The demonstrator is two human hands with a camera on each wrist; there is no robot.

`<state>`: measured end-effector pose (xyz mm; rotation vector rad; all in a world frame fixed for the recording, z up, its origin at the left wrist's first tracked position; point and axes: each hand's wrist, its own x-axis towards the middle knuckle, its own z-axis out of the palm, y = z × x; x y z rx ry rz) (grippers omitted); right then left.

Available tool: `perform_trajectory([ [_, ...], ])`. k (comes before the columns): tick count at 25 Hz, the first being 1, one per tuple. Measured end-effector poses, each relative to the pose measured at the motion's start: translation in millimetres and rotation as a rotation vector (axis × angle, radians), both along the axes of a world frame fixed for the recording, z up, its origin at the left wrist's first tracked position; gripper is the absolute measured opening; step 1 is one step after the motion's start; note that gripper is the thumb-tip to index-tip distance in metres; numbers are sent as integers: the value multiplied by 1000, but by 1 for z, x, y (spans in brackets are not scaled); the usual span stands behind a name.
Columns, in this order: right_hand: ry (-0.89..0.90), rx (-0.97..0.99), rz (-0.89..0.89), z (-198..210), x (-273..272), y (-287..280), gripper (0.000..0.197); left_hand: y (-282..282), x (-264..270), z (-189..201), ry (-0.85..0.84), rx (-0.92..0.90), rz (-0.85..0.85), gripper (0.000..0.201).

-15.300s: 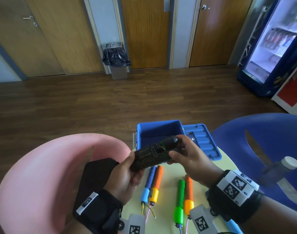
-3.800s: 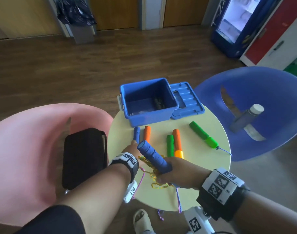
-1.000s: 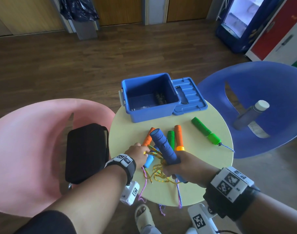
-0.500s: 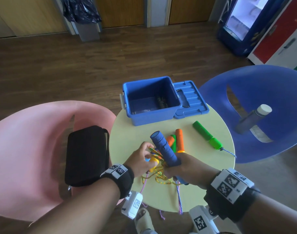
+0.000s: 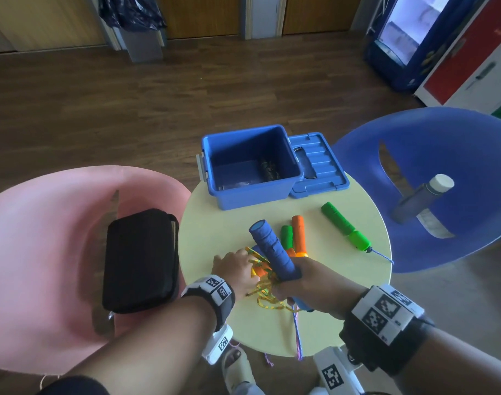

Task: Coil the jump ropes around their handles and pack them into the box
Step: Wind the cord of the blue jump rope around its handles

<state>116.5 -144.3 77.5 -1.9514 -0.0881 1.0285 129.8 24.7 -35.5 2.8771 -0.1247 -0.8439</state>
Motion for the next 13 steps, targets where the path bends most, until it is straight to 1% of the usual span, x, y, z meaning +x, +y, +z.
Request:
perform_trajectory([
  [2,1,0,-4,-1,0,-2,13,0,-1,2,-28,-121,123,32],
  [4,3,-5,-10,-2,1,-3,13,4,0,2,-40,-235,274,36],
  [5,0,-8,-15,-2,1,-4,15,5,2,1,-49,-258,310,38],
  [7,-4,-5,-17,-2,3,-5,18,10,5,-1,-82,-239,324,35],
  [9,-3,10,-7,-3,4,-4,17,12,7,0,-112,-242,387,23],
  [11,-5,16,0,-3,5,-3,17,11,9,4,-132,-293,511,12],
  [12,-4,16,0,-2,6,-2,18,11,9,6,-129,-305,558,13],
  [13,-3,19,-5,-2,7,-3,19,9,10,8,-118,-315,586,20],
])
